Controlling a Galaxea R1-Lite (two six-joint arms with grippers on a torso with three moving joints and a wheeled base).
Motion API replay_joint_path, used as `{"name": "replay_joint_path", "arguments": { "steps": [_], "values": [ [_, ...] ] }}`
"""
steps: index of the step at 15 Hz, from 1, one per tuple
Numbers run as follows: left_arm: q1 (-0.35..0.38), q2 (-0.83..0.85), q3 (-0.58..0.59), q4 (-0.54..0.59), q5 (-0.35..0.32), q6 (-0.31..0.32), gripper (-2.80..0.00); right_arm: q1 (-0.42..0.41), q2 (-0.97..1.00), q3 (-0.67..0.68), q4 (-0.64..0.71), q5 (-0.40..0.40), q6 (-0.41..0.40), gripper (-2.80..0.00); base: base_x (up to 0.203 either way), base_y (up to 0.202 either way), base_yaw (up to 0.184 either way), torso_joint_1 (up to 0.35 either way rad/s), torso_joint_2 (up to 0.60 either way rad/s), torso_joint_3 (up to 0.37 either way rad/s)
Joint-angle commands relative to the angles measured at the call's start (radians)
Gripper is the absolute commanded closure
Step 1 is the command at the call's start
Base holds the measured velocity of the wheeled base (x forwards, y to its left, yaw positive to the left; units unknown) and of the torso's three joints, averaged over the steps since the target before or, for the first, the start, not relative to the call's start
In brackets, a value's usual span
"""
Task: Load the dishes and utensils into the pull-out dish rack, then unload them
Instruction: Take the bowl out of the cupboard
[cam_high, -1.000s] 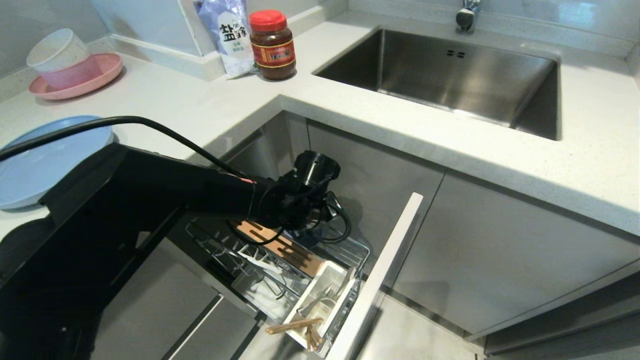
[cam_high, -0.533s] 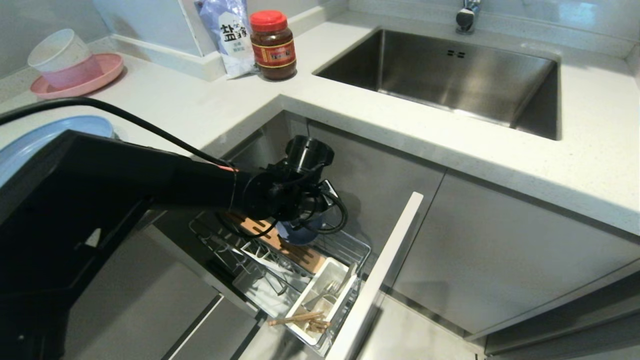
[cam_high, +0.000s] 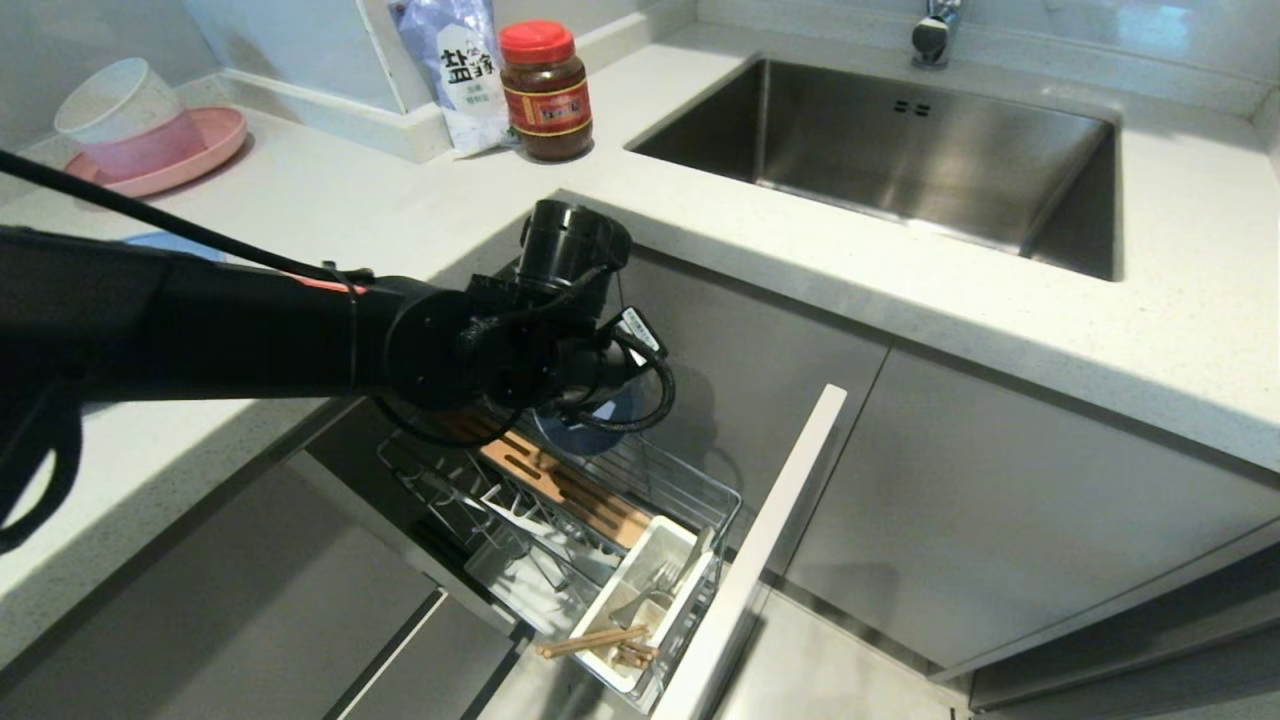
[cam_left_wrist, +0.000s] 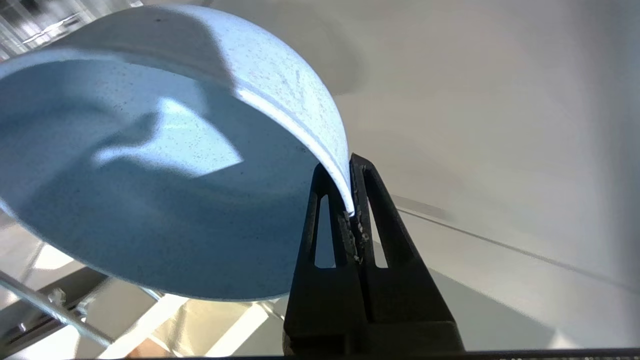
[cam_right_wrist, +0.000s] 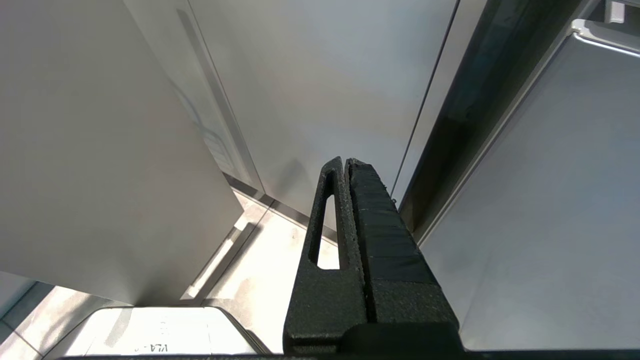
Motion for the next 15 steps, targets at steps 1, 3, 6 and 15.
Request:
{"name": "replay_joint_path", "arguments": {
  "steps": [1, 3, 6, 15],
  "values": [
    [-0.034, -0.141, 0.030, 0.000, 0.003, -0.004, 0.00, -0.001, -0.004, 0.002, 0.000, 0.000, 0.000, 0.00, 0.000, 0.000, 0.000, 0.000, 0.00, 0.000],
    [-0.069, -0.241, 0.056, 0.001, 0.003, 0.000, 0.00, -0.001, -0.004, 0.002, 0.000, 0.000, 0.000, 0.00, 0.000, 0.000, 0.000, 0.000, 0.00, 0.000],
    [-0.118, -0.392, 0.078, 0.019, 0.004, 0.007, 0.00, 0.000, -0.004, 0.002, 0.000, 0.000, 0.000, 0.00, 0.000, 0.000, 0.000, 0.000, 0.00, 0.000],
    [0.062, -0.653, 0.019, 0.051, 0.007, 0.173, 0.00, 0.000, -0.004, 0.002, 0.000, 0.000, 0.000, 0.00, 0.000, 0.000, 0.000, 0.000, 0.00, 0.000]
  ]
}}
